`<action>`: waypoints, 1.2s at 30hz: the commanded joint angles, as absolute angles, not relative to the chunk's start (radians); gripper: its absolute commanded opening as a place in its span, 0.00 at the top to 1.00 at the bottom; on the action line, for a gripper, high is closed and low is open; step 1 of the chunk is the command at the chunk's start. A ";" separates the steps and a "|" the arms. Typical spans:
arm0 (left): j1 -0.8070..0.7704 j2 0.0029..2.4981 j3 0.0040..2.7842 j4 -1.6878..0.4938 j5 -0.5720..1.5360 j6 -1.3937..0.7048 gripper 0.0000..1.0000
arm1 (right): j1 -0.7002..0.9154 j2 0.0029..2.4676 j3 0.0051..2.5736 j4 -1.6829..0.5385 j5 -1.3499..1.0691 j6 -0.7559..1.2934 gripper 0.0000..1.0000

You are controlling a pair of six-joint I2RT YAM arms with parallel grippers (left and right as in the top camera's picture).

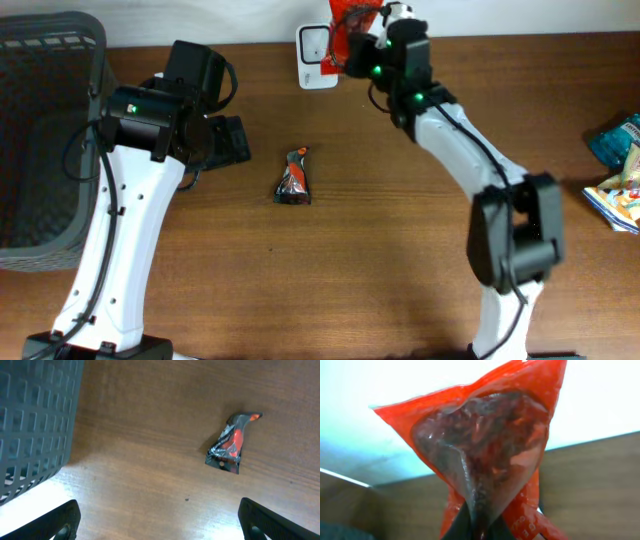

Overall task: Scan the item barcode
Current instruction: 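Lift the red snack bag up to the scanner, then carry the red snack bag to the right edge and release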

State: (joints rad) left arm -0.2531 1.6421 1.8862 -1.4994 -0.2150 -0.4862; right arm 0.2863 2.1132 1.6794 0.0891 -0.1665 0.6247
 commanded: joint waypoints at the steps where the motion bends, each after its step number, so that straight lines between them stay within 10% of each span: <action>1: -0.253 1.638 1.889 -1.498 -0.225 -0.470 0.01 | 0.311 2.270 1.931 0.039 -0.207 0.690 0.96; 5: -0.253 1.638 1.889 -1.498 -0.225 -0.470 0.01 | 0.313 2.519 2.362 -0.317 -0.174 0.686 0.96; 20: -0.253 1.638 1.889 -1.498 -0.225 -0.470 0.01 | 0.276 2.490 2.375 -0.444 -0.255 0.686 0.96; 36: -0.253 1.638 1.889 -1.498 -0.225 -0.470 0.01 | -0.585 2.344 2.375 -1.207 -0.046 0.585 0.96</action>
